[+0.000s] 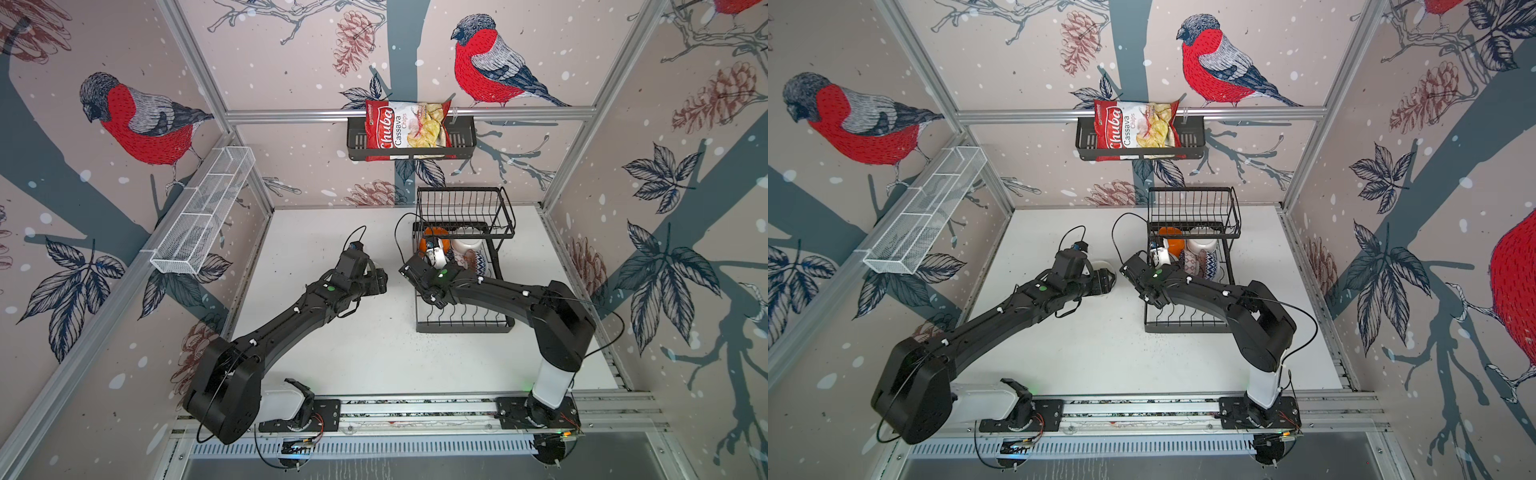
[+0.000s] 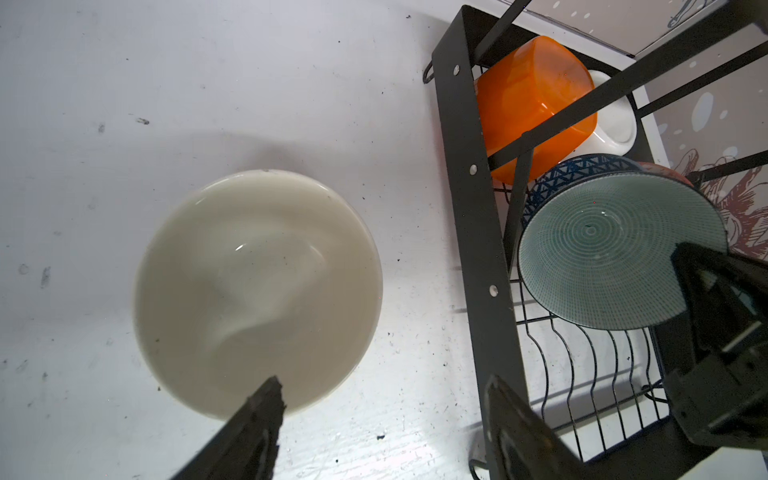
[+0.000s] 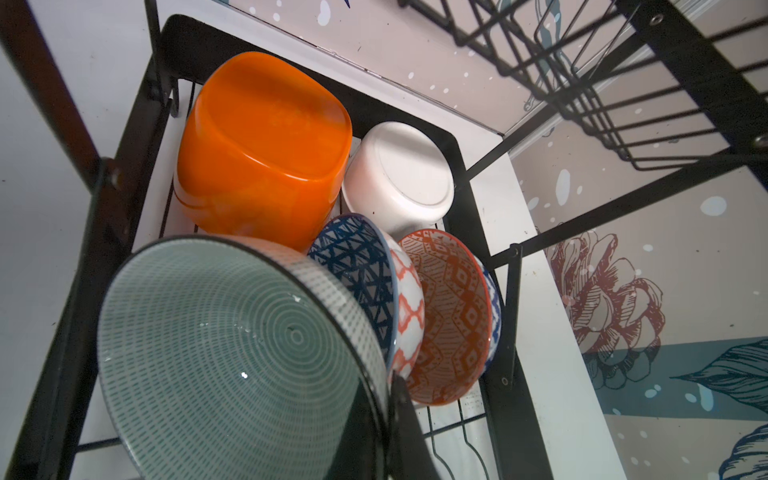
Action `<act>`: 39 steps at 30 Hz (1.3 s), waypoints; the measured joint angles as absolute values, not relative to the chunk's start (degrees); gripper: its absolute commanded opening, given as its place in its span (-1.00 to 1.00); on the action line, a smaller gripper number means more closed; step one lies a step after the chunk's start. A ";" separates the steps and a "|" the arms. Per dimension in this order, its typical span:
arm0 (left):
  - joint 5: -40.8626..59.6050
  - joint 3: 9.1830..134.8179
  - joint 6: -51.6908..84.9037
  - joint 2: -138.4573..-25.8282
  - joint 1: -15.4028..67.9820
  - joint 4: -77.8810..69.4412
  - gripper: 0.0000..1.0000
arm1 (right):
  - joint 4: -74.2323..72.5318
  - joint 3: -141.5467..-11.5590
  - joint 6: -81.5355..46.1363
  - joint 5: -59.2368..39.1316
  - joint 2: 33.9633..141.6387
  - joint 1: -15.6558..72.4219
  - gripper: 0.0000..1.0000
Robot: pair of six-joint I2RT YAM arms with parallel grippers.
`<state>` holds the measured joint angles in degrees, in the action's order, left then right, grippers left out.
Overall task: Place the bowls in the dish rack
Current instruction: 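Lower the green bowl on edge into the rack beside the blue bowl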
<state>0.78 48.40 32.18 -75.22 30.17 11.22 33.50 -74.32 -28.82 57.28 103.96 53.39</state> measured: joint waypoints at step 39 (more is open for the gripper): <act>-3.18 46.83 32.14 -73.38 29.43 12.78 0.54 | 34.81 -80.60 -28.49 69.04 115.66 52.47 -1.00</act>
<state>-3.18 46.83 32.14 -73.38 29.43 12.78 34.81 -80.60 -28.49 69.04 115.66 52.47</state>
